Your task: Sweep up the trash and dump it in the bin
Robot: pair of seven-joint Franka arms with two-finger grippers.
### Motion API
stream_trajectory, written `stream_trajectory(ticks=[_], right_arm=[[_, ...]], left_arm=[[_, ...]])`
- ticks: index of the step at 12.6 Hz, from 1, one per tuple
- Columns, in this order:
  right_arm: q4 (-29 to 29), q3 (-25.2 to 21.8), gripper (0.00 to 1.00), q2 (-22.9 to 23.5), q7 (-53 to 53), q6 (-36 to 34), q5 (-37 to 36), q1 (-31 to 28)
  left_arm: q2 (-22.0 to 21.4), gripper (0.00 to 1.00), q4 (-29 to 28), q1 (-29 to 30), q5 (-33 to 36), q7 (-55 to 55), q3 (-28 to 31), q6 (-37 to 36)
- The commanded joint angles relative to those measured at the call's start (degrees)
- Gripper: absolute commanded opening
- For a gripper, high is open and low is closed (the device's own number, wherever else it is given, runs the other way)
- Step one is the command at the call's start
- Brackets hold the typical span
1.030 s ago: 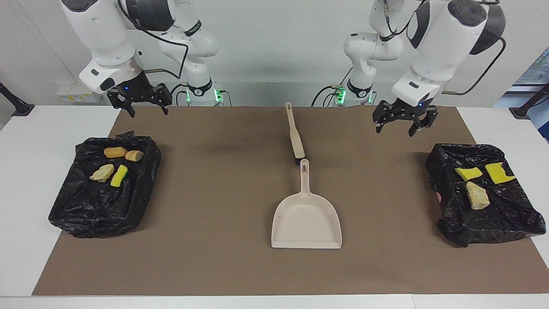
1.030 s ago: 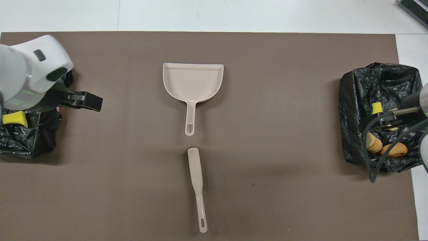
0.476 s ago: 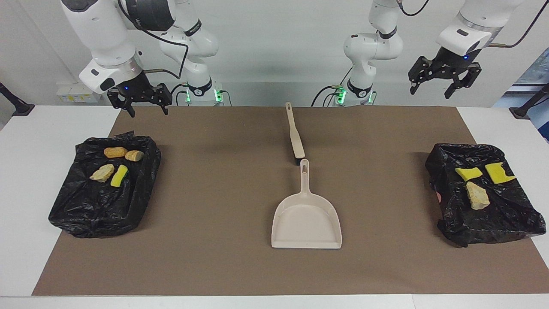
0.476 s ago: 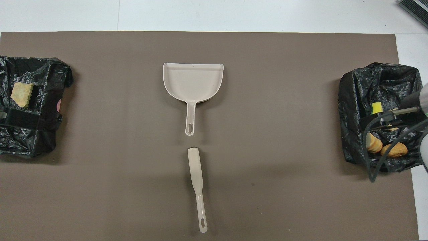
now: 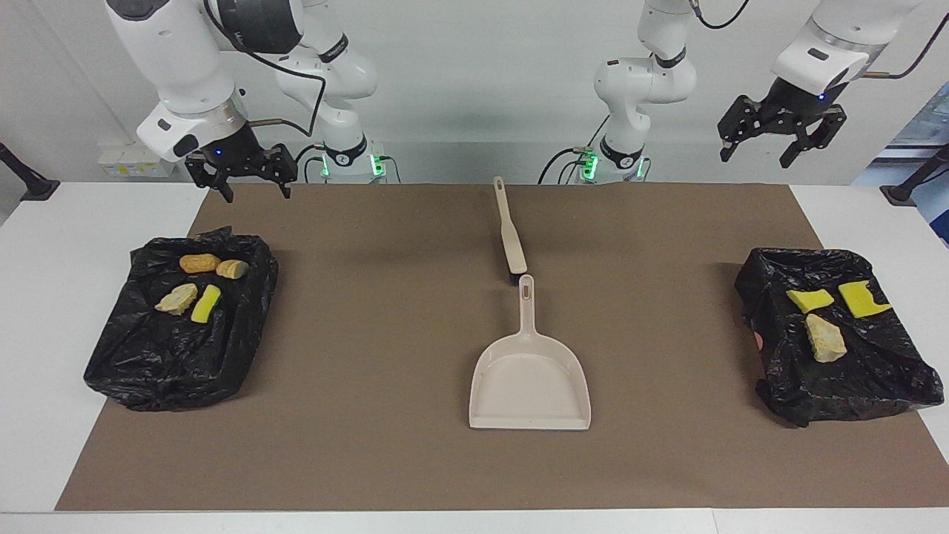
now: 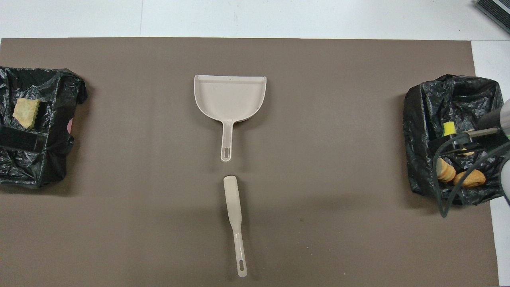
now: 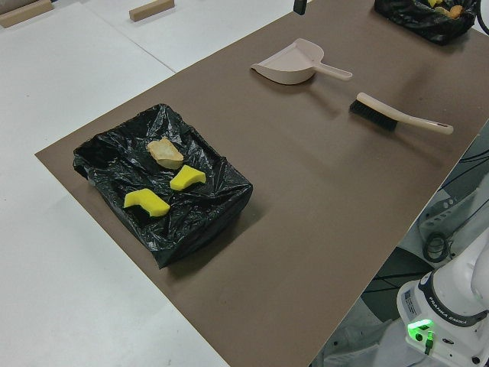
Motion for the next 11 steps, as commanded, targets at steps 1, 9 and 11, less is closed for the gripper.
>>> stream_trajectory(ticks=[1, 9, 11], right_arm=[[-1.80, 0.37, 1.00, -1.42, 1.01, 1.41, 0.71, -0.68], [-1.80, 0.37, 1.00, -1.42, 1.01, 1.41, 0.71, -0.68], [-1.71, 0.37, 1.00, -1.42, 1.01, 1.41, 0.71, -0.68]], left_arm=[[-1.77, 1.00, -3.66, 0.74, -0.30, 0.30, -0.26, 1.09], [-1.42, 1.00, -5.86, 1.18, -0.21, 0.21, -0.17, 4.87], [-1.42, 1.00, -5.86, 1.18, -0.21, 0.30, -0.17, 4.87]])
